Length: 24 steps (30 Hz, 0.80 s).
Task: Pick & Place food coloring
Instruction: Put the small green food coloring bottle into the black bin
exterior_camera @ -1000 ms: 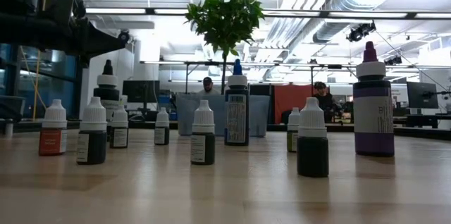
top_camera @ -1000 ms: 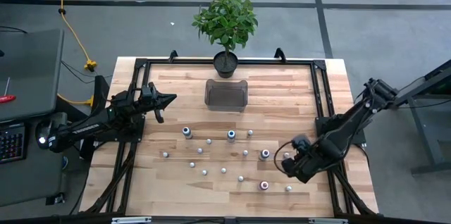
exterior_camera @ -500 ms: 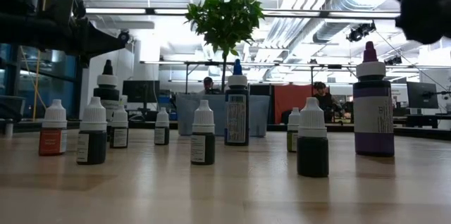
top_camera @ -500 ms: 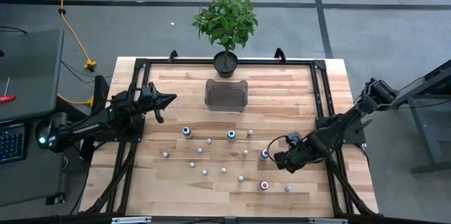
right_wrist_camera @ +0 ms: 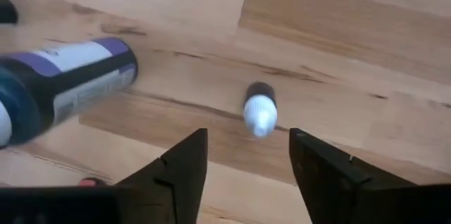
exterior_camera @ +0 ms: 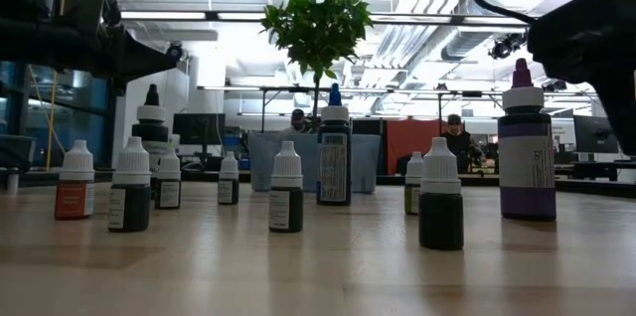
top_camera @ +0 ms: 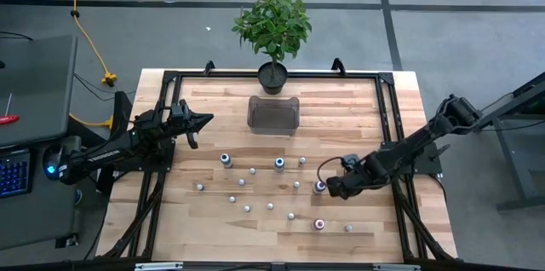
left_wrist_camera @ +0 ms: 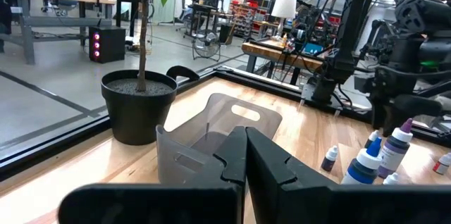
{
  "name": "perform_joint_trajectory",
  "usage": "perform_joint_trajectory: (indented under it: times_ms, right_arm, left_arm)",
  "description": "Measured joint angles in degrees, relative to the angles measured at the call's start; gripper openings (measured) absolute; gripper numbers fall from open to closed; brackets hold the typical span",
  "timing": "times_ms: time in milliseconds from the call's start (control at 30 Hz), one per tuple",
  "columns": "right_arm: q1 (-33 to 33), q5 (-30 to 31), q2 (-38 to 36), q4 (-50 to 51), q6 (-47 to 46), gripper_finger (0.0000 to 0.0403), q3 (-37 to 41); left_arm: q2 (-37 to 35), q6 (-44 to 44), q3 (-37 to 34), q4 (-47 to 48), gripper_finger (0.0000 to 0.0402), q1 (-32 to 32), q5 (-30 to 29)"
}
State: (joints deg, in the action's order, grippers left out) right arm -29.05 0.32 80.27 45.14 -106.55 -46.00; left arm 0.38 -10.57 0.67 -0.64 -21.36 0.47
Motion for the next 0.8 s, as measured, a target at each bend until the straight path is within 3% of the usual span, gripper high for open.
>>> perform_joint_trajectory:
  times_ms: [800]
  right_arm:
    - [2.0, -1.06, 1.55, 0.51, -1.48, 0.0193, 0.0]
  left_arm:
    - [0.01, 0.0, 0.0, 0.0, 0.0, 0.02, -0.01]
